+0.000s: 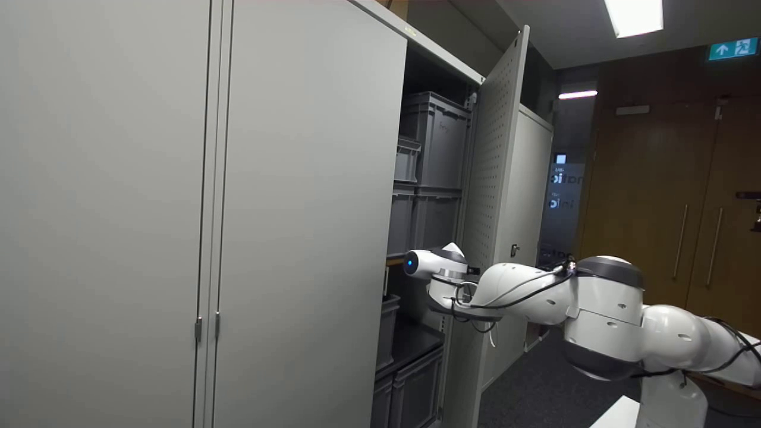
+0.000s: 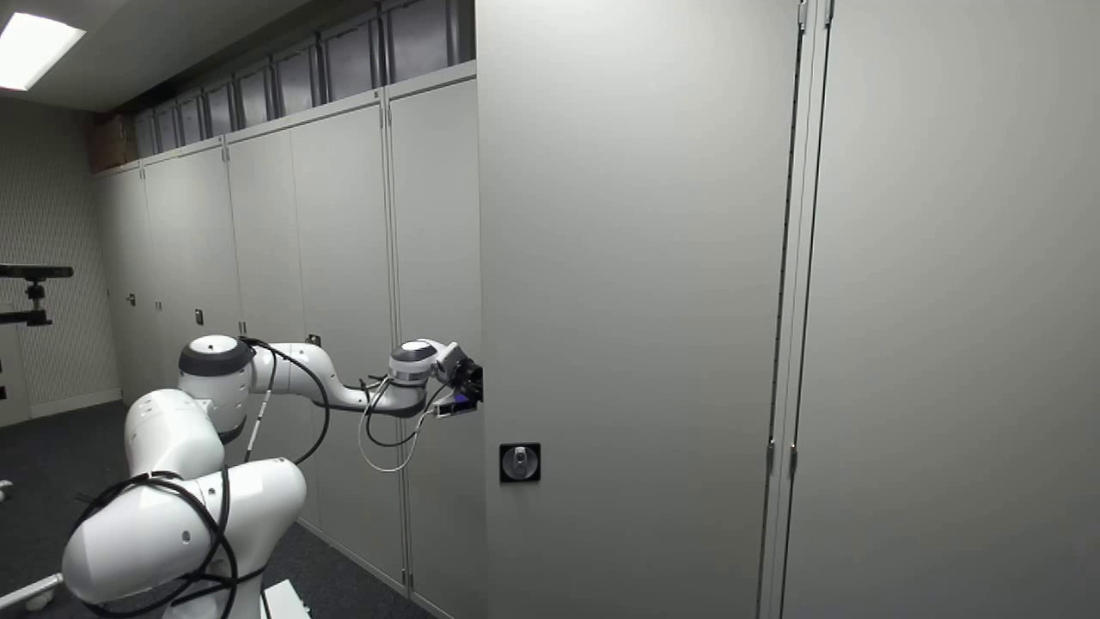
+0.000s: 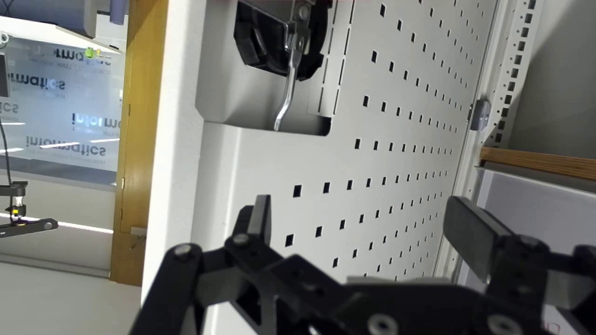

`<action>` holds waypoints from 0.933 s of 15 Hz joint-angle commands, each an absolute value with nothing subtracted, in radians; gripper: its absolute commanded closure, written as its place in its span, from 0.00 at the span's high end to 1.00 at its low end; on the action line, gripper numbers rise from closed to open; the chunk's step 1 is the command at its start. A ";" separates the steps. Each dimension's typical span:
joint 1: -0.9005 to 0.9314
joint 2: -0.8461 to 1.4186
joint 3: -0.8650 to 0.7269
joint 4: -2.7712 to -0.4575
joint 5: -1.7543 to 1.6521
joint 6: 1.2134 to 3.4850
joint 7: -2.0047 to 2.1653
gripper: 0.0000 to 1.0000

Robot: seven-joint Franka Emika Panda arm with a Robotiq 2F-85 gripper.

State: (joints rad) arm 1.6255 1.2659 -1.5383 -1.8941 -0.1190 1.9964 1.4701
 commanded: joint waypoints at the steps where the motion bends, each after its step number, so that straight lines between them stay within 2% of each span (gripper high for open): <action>1: 1.649 1.221 -1.550 -1.940 -0.168 1.983 1.503 1.00; 14: 1.670 1.214 -1.578 -2.018 -0.164 2.003 1.503 1.00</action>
